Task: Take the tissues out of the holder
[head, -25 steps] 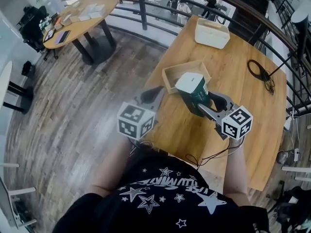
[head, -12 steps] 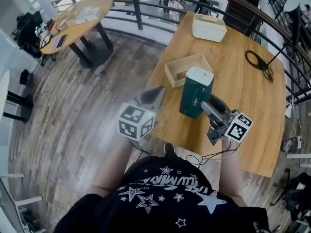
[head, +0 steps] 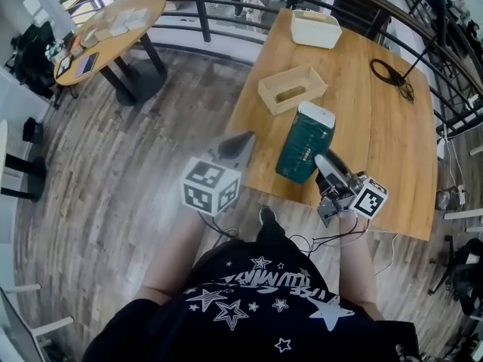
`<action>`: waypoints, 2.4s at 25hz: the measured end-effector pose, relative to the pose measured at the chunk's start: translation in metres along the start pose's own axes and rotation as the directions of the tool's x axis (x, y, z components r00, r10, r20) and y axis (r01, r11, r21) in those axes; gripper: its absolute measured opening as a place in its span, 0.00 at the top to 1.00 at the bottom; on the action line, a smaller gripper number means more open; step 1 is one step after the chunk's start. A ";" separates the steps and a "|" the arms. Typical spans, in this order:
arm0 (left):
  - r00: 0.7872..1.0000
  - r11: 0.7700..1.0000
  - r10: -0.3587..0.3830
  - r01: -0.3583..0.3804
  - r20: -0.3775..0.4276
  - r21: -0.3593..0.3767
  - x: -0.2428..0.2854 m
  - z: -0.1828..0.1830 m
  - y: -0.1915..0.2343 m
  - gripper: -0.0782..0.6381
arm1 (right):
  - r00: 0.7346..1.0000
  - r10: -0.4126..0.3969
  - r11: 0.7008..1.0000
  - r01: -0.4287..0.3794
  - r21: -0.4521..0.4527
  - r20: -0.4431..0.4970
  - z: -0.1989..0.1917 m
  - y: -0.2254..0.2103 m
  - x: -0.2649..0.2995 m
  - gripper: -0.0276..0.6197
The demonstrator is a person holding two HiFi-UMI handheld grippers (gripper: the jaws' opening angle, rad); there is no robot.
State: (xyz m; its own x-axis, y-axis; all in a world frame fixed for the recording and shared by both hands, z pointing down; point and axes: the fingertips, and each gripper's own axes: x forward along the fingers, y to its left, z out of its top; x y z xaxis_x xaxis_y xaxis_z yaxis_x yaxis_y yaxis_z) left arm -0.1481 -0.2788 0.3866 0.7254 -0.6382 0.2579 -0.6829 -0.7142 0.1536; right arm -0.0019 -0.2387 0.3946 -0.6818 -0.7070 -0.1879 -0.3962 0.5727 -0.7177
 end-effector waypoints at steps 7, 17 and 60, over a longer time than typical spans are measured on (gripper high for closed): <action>0.998 0.998 -0.060 0.060 -0.004 0.016 -0.048 -0.022 -0.027 0.87 | 0.995 -0.044 0.997 0.039 0.062 0.087 -0.045 0.040 -0.034 0.59; 0.988 0.989 -0.150 0.150 -0.028 0.008 -0.094 -0.055 -0.064 0.87 | 0.978 -0.133 0.991 0.128 0.037 0.163 -0.087 0.091 -0.078 0.59; 0.999 0.999 0.046 -0.046 -0.016 -0.023 -0.169 -0.109 -0.275 0.87 | 0.985 0.059 0.981 -0.088 0.171 0.164 -0.092 0.171 -0.272 0.59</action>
State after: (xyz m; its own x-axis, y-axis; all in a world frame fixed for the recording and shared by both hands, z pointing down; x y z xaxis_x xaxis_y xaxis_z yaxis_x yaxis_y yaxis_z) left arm -0.0924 0.0564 0.4046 0.6921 -0.6654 0.2797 -0.7173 -0.6773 0.1635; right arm 0.0590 0.0897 0.3847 -0.5939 -0.7304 -0.3375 -0.2238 0.5529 -0.8027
